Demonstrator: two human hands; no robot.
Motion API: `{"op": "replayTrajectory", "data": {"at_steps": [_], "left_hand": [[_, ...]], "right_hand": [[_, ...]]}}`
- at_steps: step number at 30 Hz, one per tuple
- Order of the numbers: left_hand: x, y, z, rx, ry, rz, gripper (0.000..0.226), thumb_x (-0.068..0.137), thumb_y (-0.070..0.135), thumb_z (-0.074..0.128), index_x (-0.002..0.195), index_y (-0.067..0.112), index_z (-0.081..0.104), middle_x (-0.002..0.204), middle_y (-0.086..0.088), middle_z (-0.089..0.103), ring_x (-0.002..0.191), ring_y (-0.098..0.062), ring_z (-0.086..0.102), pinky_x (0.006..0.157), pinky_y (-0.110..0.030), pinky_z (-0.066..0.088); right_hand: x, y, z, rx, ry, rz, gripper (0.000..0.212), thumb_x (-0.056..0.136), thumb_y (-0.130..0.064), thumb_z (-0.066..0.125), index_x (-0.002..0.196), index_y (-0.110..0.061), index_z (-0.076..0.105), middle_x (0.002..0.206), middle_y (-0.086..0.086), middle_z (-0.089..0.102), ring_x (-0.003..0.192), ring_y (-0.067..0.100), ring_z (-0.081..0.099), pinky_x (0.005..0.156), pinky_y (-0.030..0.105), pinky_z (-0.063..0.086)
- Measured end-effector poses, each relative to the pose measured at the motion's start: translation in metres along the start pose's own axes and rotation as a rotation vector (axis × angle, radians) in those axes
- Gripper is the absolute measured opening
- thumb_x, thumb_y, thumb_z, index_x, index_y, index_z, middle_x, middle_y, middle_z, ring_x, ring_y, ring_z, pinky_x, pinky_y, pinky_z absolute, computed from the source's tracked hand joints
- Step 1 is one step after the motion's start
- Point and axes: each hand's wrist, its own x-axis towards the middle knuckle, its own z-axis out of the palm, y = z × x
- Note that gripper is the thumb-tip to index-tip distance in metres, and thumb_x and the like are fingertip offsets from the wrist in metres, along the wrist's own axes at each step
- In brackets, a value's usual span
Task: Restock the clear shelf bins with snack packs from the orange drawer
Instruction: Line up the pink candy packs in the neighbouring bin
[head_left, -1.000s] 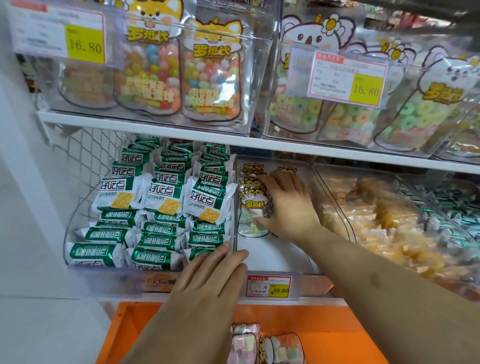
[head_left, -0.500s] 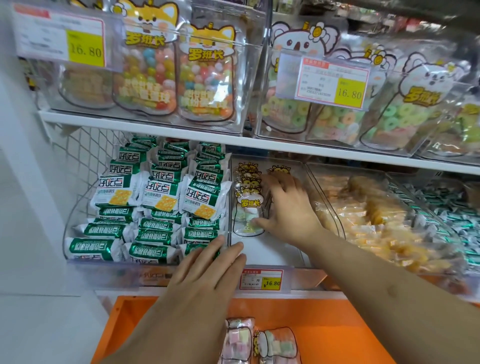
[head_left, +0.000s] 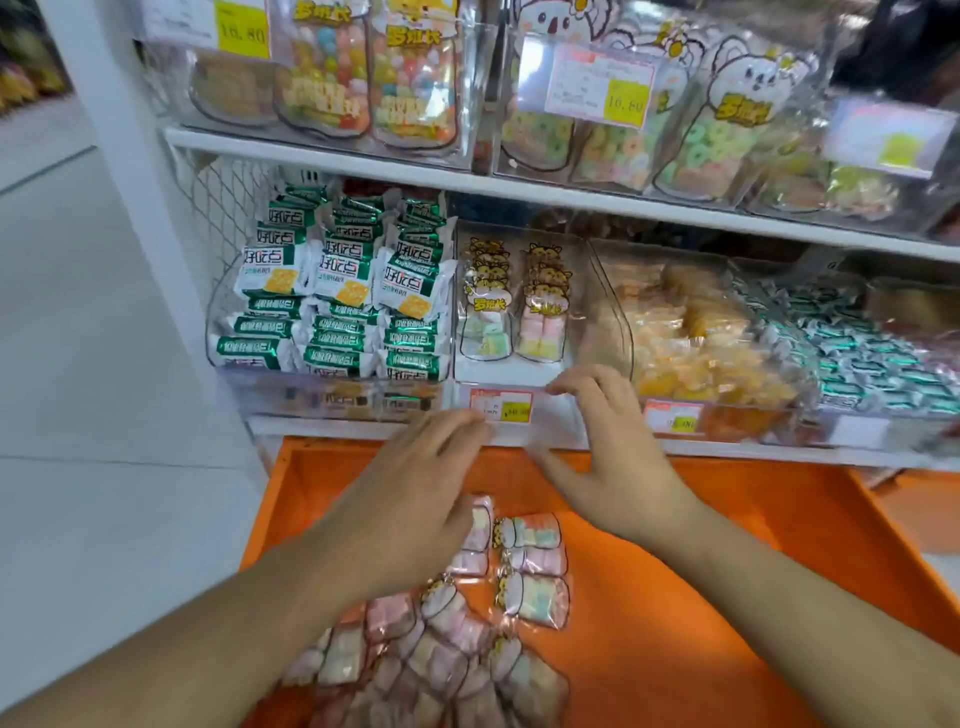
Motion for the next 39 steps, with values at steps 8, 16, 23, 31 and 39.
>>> {"op": "replayTrajectory", "data": {"at_steps": [8, 16, 23, 31, 39], "left_hand": [[-0.046, -0.027, 0.071, -0.145, -0.280, -0.270, 0.067, 0.099, 0.048, 0.063, 0.157, 0.030, 0.034, 0.159, 0.017, 0.028, 0.135, -0.004, 0.042, 0.107, -0.020, 0.037], [-0.059, -0.080, 0.169, -0.276, -0.456, -0.627, 0.110, 0.075, 0.078, 0.072, 0.161, 0.030, 0.025, 0.168, 0.003, 0.023, 0.151, -0.020, 0.032, 0.122, -0.044, 0.036], [-0.008, -0.116, 0.221, -0.526, -0.515, -0.765, 0.108, 0.093, 0.043, 0.076, 0.167, 0.032, -0.002, 0.172, 0.009, 0.009, 0.156, -0.021, 0.024, 0.120, -0.031, 0.026], [0.018, -0.142, 0.255, -0.522, -0.552, -0.812, 0.093, 0.096, 0.004, 0.051, 0.167, 0.038, 0.000, 0.175, 0.002, 0.011, 0.152, -0.026, 0.036, 0.118, -0.039, 0.041], [-0.005, -0.136, 0.247, -0.597, -0.467, -0.728, 0.082, 0.100, 0.022, 0.066, 0.159, 0.046, 0.015, 0.167, 0.013, 0.033, 0.135, -0.014, 0.052, 0.097, -0.025, 0.045]], "right_hand": [[-0.085, 0.022, 0.083, 0.095, -0.398, 0.304, 0.057, 0.093, -0.042, 0.075, 0.138, -0.019, 0.050, 0.134, -0.006, 0.042, 0.130, 0.018, 0.045, 0.104, 0.029, 0.042], [-0.082, 0.059, 0.179, 0.176, -0.552, 0.551, 0.078, 0.088, -0.041, 0.080, 0.151, -0.020, 0.038, 0.144, 0.001, 0.043, 0.132, 0.024, 0.046, 0.105, 0.035, 0.045], [-0.045, 0.090, 0.267, 0.321, -0.434, 0.826, 0.079, 0.089, -0.044, 0.078, 0.151, -0.029, 0.030, 0.128, 0.002, 0.058, 0.098, 0.031, 0.070, 0.083, 0.052, 0.064], [-0.052, 0.102, 0.296, 0.303, -0.392, 0.832, 0.075, 0.085, -0.028, 0.083, 0.147, -0.024, 0.042, 0.115, -0.003, 0.063, 0.100, 0.019, 0.063, 0.083, 0.033, 0.059], [-0.070, 0.087, 0.271, 0.344, -0.392, 0.831, 0.032, 0.085, -0.018, 0.085, 0.098, -0.024, 0.057, 0.095, -0.005, 0.058, 0.069, 0.014, 0.056, 0.051, 0.020, 0.041]]}}
